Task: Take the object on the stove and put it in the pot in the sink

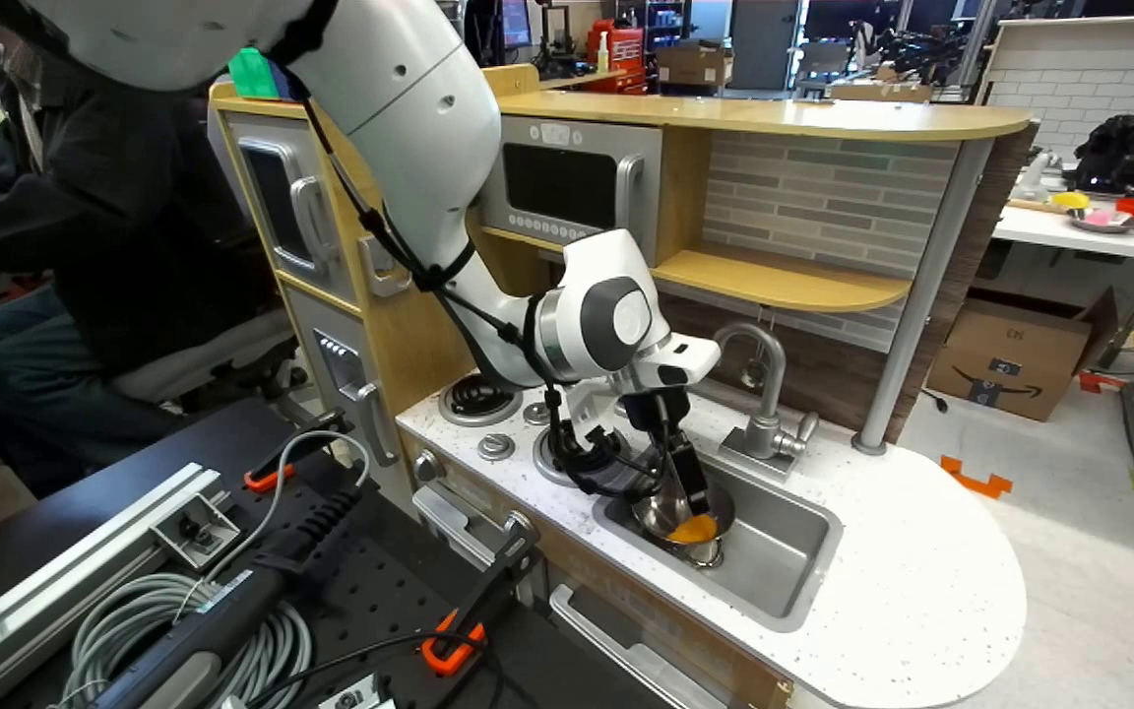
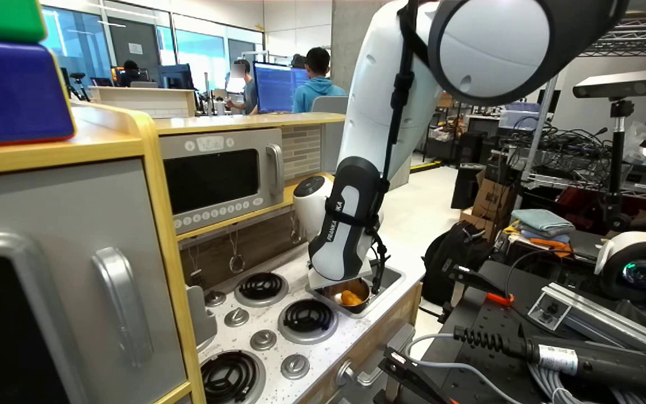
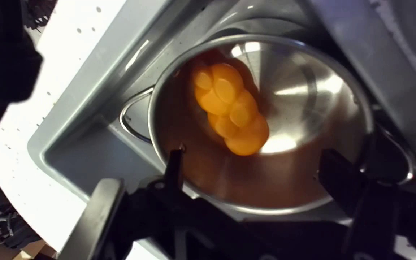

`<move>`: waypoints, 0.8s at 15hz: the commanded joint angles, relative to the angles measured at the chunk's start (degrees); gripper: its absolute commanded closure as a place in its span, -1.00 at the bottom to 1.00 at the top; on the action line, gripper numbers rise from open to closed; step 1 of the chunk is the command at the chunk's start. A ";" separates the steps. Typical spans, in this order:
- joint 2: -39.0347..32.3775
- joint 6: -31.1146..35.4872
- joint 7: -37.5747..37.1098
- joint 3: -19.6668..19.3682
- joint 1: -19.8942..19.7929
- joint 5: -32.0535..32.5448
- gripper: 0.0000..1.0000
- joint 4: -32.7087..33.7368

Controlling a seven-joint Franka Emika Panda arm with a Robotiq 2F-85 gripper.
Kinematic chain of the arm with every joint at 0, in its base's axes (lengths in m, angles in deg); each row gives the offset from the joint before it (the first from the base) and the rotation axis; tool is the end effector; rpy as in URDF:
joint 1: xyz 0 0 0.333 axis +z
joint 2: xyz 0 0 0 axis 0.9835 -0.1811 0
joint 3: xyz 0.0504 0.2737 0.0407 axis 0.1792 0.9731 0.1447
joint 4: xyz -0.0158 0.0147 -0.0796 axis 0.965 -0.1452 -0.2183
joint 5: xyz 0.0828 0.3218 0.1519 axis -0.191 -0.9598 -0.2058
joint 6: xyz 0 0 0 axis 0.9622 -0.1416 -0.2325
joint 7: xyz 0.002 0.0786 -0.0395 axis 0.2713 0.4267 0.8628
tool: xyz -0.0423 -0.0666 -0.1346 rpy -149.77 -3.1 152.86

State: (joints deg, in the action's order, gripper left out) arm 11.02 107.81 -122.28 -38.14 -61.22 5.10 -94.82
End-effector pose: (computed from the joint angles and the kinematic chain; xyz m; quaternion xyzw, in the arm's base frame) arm 0.5955 -0.0801 -0.0700 0.9150 -0.3377 0.0951 0.1992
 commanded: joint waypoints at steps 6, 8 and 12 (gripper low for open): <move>17.56 19.17 6.50 -2.21 5.49 -1.63 -1.00 -27.03; 21.45 23.01 9.39 -2.62 6.13 -2.69 -1.00 -32.28; 32.78 26.41 20.19 1.92 0.46 -5.37 -1.00 -40.01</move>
State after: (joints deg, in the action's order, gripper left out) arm 32.90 132.14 -110.61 -39.82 -56.67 1.75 -126.85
